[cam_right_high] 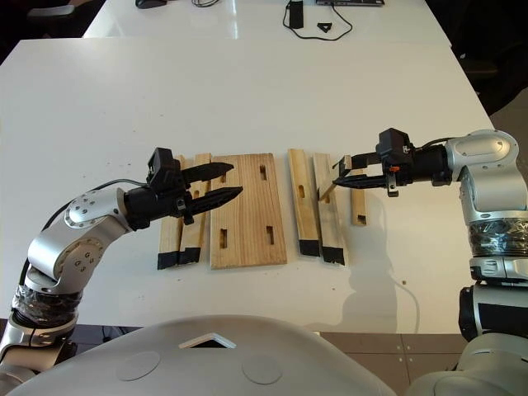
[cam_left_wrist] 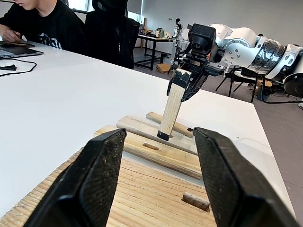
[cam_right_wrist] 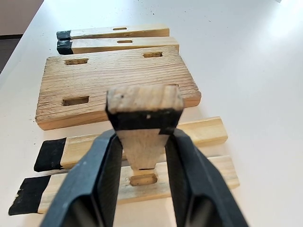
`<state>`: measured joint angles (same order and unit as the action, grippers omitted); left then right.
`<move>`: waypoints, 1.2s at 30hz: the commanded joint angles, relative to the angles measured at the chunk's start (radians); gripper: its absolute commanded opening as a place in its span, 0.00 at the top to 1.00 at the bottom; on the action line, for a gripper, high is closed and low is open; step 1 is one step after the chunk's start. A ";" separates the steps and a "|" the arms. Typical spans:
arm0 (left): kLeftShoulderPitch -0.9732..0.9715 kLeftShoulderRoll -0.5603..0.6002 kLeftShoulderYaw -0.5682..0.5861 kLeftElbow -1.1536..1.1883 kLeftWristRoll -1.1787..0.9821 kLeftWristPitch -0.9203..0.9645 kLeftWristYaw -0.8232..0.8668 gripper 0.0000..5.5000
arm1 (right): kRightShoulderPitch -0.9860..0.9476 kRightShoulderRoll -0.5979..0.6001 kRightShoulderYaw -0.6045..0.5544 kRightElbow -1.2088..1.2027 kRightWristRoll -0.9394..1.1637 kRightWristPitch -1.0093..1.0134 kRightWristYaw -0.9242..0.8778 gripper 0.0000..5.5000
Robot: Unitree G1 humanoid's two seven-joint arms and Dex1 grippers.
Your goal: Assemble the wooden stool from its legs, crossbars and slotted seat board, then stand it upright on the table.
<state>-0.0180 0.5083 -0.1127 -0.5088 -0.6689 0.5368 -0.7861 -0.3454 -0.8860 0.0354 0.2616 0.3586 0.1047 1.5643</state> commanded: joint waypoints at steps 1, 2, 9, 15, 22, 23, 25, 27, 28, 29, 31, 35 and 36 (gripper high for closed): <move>-0.009 0.011 -0.004 0.001 0.015 0.009 0.000 0.52 | -0.022 -0.003 -0.026 -0.010 0.029 0.039 -0.002 0.77; -0.009 0.011 -0.004 0.001 0.015 0.008 0.001 0.52 | -0.022 -0.006 -0.026 -0.010 0.026 0.037 -0.001 0.77; -0.009 0.013 -0.005 0.002 0.017 0.008 -0.001 0.52 | -0.029 -0.017 -0.026 0.005 0.016 0.024 0.005 0.77; -0.008 0.014 -0.007 0.003 0.020 0.006 -0.001 0.52 | -0.045 -0.025 -0.025 0.029 0.005 0.011 0.008 0.77; -0.007 0.009 -0.014 0.002 0.024 0.005 0.006 0.52 | -0.035 -0.041 -0.012 0.048 -0.012 -0.014 0.026 0.77; -0.006 0.009 -0.015 0.000 0.023 0.005 0.007 0.52 | -0.030 -0.041 -0.008 0.048 -0.018 -0.021 0.027 0.77; -0.004 0.008 -0.017 -0.003 0.022 0.007 0.011 0.52 | -0.017 -0.037 0.001 0.051 -0.036 -0.041 0.028 0.77; -0.005 0.008 -0.017 -0.003 0.020 0.010 0.013 0.52 | 0.000 -0.029 0.010 0.052 -0.046 -0.054 0.023 0.77; -0.005 0.009 -0.016 -0.004 0.018 0.011 0.014 0.52 | 0.007 -0.025 0.014 0.050 -0.049 -0.056 0.020 0.77; -0.005 0.010 -0.016 -0.004 0.017 0.012 0.014 0.52 | 0.013 -0.023 0.017 0.048 -0.050 -0.057 0.019 0.77; -0.003 0.013 -0.014 -0.007 0.013 0.014 0.012 0.52 | 0.028 -0.024 0.022 0.042 -0.051 -0.060 0.023 0.77; 0.001 0.016 -0.013 -0.012 0.010 0.018 0.011 0.52 | 0.073 -0.036 0.041 0.022 -0.051 -0.071 0.041 0.77; 0.002 0.016 -0.013 -0.012 0.010 0.018 0.010 0.52 | 0.087 -0.040 0.048 0.015 -0.053 -0.075 0.044 0.77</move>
<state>-0.0172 0.5126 -0.1241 -0.5095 -0.6685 0.5409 -0.7802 -0.3066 -0.9096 0.0480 0.2864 0.3421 0.0321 1.5888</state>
